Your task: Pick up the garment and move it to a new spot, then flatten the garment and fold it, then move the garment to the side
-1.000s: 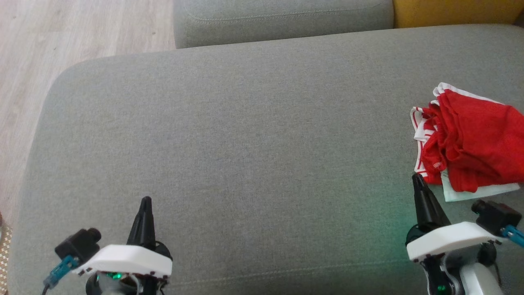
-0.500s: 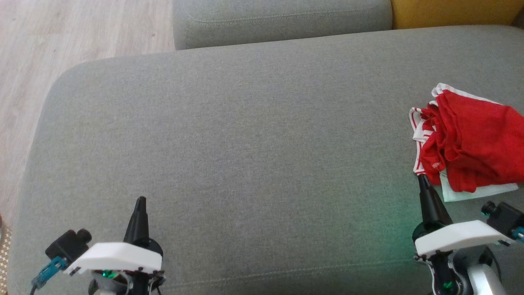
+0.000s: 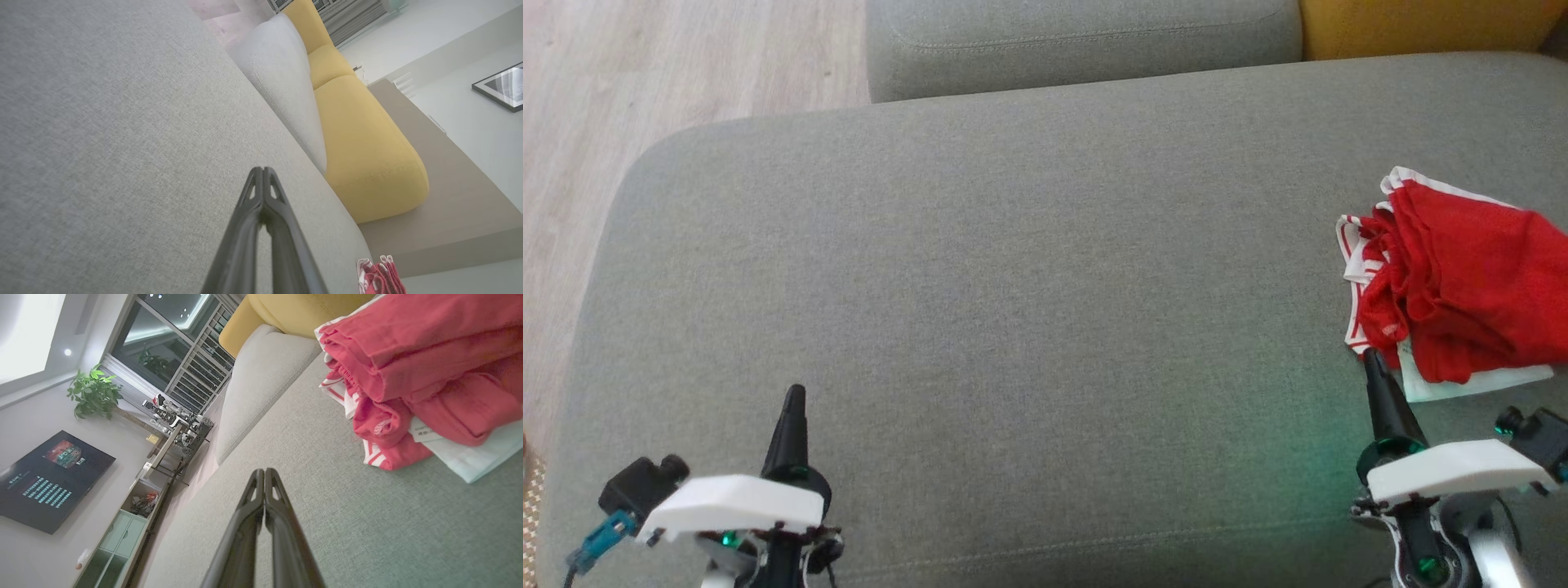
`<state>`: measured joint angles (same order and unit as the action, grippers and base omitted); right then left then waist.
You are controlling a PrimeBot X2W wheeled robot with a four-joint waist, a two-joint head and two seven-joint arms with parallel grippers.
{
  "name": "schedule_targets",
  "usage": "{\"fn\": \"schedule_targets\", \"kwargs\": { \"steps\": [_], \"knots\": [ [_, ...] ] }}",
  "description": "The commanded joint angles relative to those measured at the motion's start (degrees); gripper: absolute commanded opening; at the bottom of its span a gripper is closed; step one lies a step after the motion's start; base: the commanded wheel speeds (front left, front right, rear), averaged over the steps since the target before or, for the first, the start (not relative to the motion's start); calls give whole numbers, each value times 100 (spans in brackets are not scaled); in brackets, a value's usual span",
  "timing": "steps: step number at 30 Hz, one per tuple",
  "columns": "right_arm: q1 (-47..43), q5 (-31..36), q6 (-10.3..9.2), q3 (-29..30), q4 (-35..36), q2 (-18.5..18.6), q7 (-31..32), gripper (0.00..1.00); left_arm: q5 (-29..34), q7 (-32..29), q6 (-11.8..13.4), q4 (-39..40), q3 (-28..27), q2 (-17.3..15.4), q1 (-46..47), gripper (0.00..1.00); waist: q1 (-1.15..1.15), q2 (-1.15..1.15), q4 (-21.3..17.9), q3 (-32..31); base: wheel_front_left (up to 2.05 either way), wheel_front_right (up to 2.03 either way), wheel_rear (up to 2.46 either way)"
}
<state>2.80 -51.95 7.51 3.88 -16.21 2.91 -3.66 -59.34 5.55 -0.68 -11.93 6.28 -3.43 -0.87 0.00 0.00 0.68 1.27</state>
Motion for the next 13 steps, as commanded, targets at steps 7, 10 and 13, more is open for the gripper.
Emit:
{"fn": "schedule_targets", "kwargs": {
  "steps": [7, 10, 13],
  "knots": [
    [271, -600, -1, 14, 210, 2, 144, 0, -517, -148, -139, 106, -282, -98, 345, 0, 0, 0, -9, -14, 0, 0, 0],
    [275, -797, -1, 28, 211, 2, 194, 0, -689, -197, -170, 89, -325, -99, 364, 0, 0, 0, -12, -19, 0, 0, 0],
    [279, -994, -1, 43, 211, 2, 245, 0, -859, -247, -201, 71, -369, -101, 384, 0, 0, 0, -16, -25, 0, 0, 0]
  ]
}}
